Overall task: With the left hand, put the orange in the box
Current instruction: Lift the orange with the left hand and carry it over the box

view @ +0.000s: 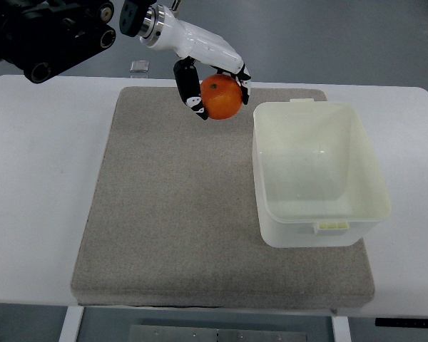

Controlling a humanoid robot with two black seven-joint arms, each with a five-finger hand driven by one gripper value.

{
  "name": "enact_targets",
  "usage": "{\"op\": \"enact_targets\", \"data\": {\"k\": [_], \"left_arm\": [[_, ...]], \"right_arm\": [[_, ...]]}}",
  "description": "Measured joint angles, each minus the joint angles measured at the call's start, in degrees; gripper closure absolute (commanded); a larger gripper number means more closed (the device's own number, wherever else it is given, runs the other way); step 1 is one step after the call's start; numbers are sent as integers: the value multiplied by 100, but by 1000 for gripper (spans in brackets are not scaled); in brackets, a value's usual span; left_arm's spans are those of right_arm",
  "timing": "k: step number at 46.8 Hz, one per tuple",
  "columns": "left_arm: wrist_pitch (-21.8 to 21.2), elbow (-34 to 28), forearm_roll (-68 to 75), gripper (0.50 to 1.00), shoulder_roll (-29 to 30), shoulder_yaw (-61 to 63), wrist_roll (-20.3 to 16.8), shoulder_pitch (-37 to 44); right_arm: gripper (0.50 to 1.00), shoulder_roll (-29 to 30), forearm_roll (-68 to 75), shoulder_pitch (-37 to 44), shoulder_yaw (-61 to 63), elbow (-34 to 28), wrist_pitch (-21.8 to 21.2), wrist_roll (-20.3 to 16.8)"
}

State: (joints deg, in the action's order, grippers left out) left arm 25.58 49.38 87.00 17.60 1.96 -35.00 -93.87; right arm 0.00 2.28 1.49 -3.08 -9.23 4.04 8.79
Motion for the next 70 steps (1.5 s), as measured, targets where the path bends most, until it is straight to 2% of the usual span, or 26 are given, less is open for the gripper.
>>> {"op": "enact_targets", "data": {"k": [21,35,44,70], "left_arm": [[-59,95,-9,1000,-849,-200,0,-110],[-61,-481,5,1000,-1734,-250,-1,-175],[-62,-737,19,1000,-1758,-178,1,-128],[-65,-781,72,1000,-1760,-148,1,-67]], "right_arm": [[574,0,0,1,0,0,0,0],[574,0,0,0,0,0,0,1],[574,0,0,0,0,0,0,0],[574,0,0,0,0,-2,0,0]]}}
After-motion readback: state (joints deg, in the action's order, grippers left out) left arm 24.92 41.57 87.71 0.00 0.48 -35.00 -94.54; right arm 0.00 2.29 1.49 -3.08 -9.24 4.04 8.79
